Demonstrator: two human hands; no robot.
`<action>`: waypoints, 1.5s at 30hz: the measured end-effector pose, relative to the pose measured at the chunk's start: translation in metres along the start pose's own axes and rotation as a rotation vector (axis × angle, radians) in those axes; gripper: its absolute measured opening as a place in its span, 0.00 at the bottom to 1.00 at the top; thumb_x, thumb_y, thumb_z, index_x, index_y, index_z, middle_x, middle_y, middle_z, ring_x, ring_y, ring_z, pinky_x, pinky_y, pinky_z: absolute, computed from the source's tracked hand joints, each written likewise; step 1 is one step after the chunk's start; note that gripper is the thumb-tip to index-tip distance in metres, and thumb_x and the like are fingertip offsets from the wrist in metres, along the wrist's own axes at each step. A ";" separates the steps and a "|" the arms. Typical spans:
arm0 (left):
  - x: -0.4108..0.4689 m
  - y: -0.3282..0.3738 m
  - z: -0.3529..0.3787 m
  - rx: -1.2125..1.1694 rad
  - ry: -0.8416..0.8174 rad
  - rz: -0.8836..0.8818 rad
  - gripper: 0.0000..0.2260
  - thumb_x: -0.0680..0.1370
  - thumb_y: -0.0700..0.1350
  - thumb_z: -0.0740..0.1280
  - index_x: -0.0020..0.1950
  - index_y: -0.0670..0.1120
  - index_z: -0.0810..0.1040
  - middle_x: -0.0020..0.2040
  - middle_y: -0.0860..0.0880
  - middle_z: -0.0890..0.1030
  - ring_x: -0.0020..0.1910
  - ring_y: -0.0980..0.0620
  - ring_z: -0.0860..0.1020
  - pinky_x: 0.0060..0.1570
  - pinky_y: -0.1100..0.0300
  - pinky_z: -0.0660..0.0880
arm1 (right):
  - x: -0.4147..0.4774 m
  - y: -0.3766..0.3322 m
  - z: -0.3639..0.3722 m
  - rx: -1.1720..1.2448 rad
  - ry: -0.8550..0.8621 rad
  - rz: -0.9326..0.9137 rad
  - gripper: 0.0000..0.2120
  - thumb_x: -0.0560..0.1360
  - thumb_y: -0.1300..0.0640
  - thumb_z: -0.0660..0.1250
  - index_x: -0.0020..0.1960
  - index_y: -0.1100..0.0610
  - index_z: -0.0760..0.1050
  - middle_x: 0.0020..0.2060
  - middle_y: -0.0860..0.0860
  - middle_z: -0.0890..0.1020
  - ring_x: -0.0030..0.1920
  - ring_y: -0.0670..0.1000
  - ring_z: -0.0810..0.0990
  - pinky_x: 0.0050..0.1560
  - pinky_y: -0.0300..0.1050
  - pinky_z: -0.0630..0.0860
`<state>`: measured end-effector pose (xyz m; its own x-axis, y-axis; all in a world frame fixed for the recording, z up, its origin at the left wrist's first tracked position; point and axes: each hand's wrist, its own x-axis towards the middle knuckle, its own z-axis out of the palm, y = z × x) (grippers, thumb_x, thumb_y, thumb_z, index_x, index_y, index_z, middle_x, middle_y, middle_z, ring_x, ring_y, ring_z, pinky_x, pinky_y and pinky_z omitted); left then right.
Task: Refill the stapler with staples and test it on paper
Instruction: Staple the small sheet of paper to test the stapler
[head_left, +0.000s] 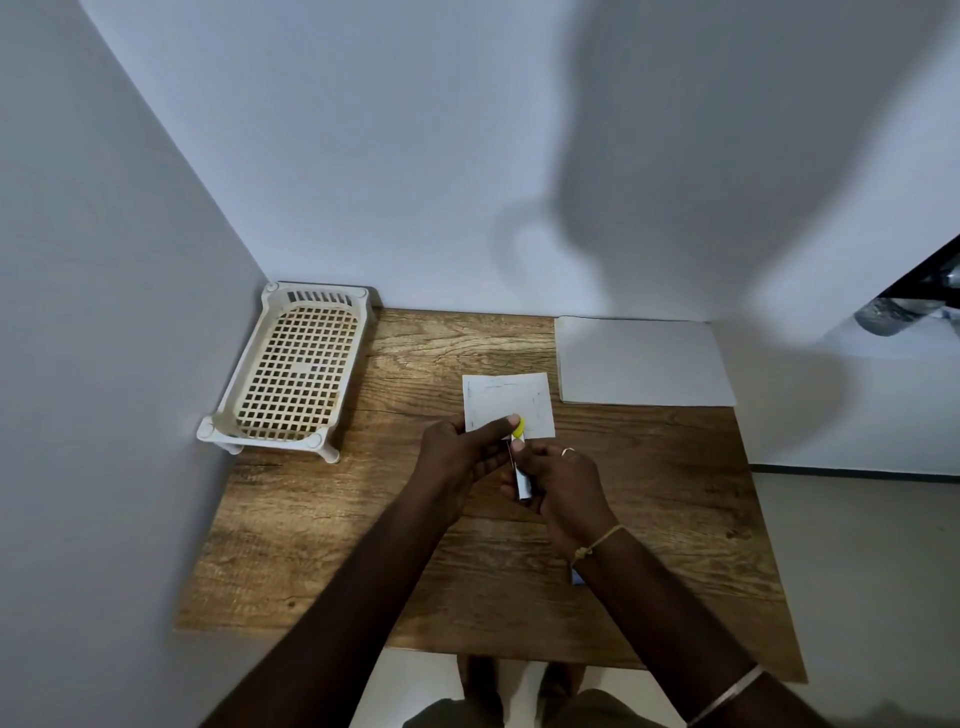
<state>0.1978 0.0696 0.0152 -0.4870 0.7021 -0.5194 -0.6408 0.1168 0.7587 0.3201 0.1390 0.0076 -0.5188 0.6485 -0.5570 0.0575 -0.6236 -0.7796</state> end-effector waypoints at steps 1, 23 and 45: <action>0.001 0.000 0.000 0.005 0.002 0.005 0.20 0.70 0.42 0.80 0.59 0.37 0.83 0.54 0.40 0.86 0.54 0.41 0.86 0.53 0.52 0.83 | 0.000 -0.001 0.000 0.002 -0.004 -0.005 0.08 0.73 0.57 0.75 0.45 0.62 0.85 0.38 0.60 0.86 0.37 0.55 0.86 0.37 0.47 0.82; 0.009 -0.019 -0.006 0.031 0.091 -0.070 0.17 0.70 0.40 0.80 0.57 0.36 0.83 0.51 0.39 0.87 0.51 0.41 0.86 0.53 0.50 0.83 | 0.013 0.022 -0.002 -0.112 0.097 0.029 0.05 0.73 0.58 0.76 0.40 0.58 0.85 0.37 0.60 0.86 0.37 0.57 0.87 0.36 0.49 0.83; 0.012 0.014 0.003 -0.069 0.136 -0.005 0.11 0.79 0.37 0.70 0.59 0.33 0.81 0.51 0.37 0.86 0.49 0.41 0.86 0.50 0.52 0.84 | 0.014 -0.004 0.009 -0.109 -0.020 -0.096 0.14 0.70 0.50 0.77 0.49 0.59 0.86 0.42 0.61 0.87 0.44 0.60 0.87 0.48 0.57 0.83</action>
<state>0.1851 0.0817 0.0207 -0.5567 0.5993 -0.5753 -0.6803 0.0686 0.7298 0.3047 0.1461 0.0052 -0.5428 0.6933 -0.4740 0.0992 -0.5074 -0.8560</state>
